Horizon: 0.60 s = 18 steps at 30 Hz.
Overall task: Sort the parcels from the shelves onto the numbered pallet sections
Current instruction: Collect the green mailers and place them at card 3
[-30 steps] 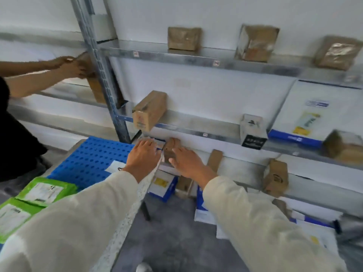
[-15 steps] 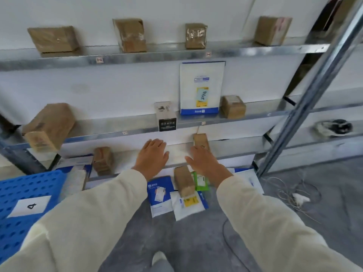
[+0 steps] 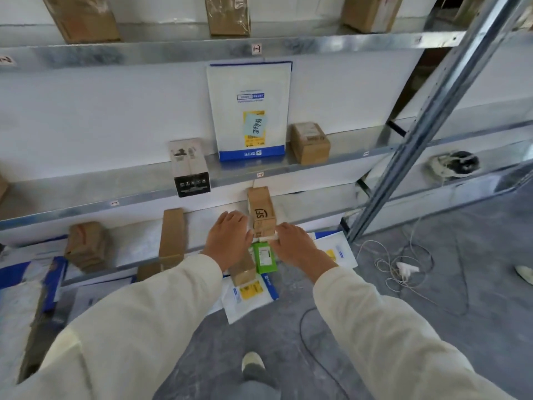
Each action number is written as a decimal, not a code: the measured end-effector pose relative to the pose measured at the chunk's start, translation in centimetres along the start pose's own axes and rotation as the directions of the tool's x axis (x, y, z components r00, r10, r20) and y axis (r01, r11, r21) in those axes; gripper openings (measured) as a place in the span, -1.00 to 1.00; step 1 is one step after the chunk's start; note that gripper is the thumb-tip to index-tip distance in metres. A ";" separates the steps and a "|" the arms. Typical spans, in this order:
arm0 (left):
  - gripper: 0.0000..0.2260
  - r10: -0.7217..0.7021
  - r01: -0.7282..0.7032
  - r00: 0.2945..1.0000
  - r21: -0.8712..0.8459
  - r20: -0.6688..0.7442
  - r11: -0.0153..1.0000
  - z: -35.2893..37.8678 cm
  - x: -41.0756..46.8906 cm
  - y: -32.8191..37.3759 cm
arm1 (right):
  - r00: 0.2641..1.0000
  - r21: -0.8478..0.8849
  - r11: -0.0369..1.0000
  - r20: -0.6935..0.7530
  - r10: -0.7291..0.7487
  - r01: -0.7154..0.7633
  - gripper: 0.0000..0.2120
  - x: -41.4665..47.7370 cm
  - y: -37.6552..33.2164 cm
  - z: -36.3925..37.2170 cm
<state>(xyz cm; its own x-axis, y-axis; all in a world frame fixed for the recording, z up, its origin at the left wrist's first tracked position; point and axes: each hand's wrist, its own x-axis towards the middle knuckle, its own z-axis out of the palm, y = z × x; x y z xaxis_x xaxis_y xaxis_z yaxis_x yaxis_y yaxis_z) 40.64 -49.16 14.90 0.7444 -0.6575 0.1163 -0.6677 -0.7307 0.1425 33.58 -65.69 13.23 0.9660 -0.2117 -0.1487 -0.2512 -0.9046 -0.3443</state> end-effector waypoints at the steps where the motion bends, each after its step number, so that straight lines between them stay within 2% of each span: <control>1: -0.69 0.006 -0.005 1.000 -0.013 0.011 1.000 0.8 1.1 0.0 | 0.999 -0.006 1.000 0.033 0.009 -0.009 -0.74 1.1 0.6 0.2; 7: -0.73 -0.012 0.016 0.996 -0.045 0.091 0.999 6.9 7.4 -1.2 | 0.985 -0.056 0.998 0.170 0.007 0.003 -0.68 8.5 4.5 1.6; 11: -0.71 -0.059 0.067 0.981 -0.040 0.187 0.997 12.1 11.0 -2.0 | 0.973 -0.047 0.999 0.230 0.023 -0.013 -0.54 12.4 7.9 4.0; 18: -0.73 -0.131 0.157 0.947 -0.064 0.293 0.986 22.2 13.9 -2.1 | 0.923 -0.022 0.999 0.381 0.044 -0.039 -0.61 16.5 15.0 11.8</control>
<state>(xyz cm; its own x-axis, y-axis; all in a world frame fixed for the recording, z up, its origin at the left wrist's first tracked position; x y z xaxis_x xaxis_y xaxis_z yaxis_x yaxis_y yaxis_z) 52.22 -60.79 -5.61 0.7901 -0.5805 -0.1970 -0.5409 -0.8113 0.2217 45.02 -78.41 -5.35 0.8573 -0.0945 -0.5060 -0.2872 -0.9036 -0.3178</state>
